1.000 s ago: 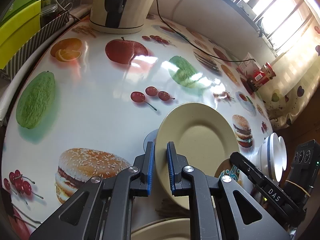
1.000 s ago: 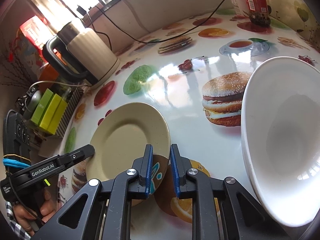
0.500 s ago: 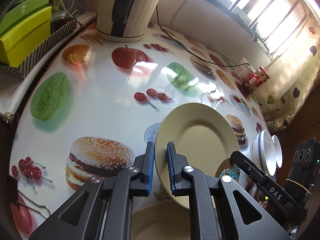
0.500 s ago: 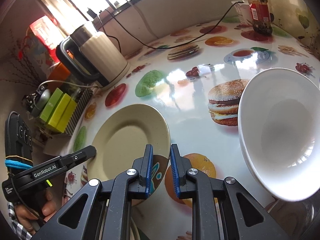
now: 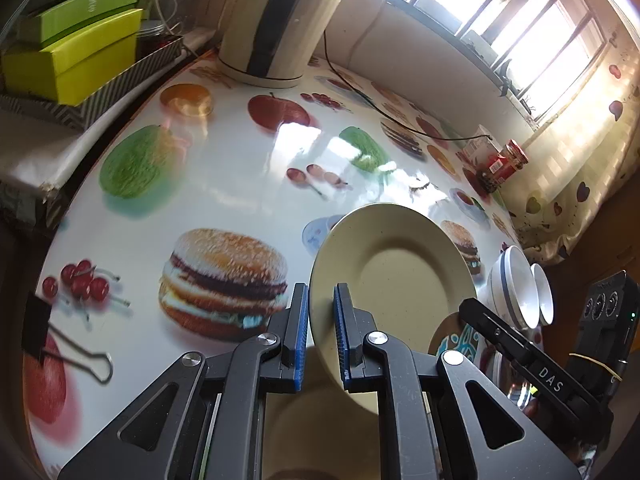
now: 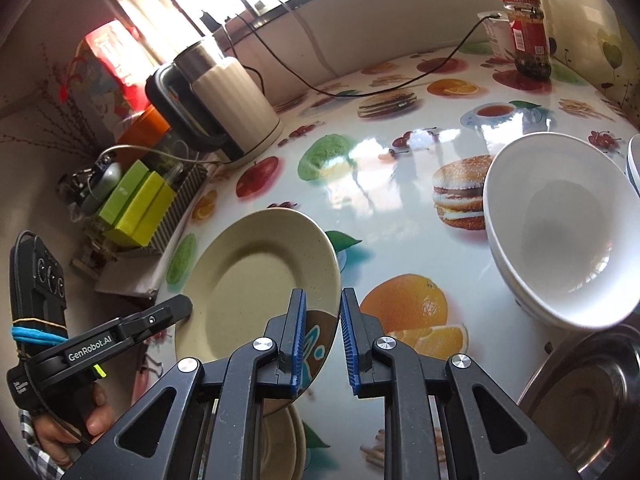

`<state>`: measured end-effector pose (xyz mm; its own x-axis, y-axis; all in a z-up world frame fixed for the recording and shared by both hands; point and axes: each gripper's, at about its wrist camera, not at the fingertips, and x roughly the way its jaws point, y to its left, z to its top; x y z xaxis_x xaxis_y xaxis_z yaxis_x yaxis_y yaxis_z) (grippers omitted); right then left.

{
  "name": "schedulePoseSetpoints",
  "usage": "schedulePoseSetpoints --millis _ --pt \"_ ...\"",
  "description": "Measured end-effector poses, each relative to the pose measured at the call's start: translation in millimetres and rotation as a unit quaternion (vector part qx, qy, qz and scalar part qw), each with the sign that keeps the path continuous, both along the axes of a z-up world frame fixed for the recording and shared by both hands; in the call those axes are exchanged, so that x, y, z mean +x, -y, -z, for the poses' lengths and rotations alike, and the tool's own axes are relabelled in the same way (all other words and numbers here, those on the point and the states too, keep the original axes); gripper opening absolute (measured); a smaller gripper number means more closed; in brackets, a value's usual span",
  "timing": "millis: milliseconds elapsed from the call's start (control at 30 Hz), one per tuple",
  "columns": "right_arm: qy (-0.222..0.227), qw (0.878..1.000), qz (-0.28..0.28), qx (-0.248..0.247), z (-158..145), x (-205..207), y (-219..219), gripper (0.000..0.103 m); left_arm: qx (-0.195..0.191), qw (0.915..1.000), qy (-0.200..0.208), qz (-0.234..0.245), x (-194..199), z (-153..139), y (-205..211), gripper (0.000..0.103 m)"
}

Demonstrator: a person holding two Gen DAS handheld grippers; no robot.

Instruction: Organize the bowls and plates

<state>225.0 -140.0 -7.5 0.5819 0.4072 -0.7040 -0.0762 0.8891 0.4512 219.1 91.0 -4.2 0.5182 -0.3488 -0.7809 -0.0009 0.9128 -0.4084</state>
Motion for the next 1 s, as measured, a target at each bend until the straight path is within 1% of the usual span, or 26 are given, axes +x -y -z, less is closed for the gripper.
schedulePoseSetpoints --millis 433,567,833,1000 --pt "-0.004 1.0 -0.029 -0.007 2.7 -30.2 -14.5 0.017 -0.012 0.9996 -0.005 -0.024 -41.4 9.4 -14.7 0.013" --pt "-0.007 0.999 -0.039 -0.006 5.2 -37.5 -18.1 0.017 -0.008 0.9996 -0.008 -0.028 -53.1 12.9 -18.7 0.013" --pt "-0.012 0.998 -0.061 -0.014 8.8 -49.8 -29.5 0.017 -0.01 0.999 -0.011 -0.042 -71.7 19.4 -30.7 0.013" --pt "-0.014 0.998 -0.066 -0.014 11.5 -55.3 -31.1 0.017 -0.01 0.9988 -0.016 -0.044 -77.6 23.0 -30.9 0.013"
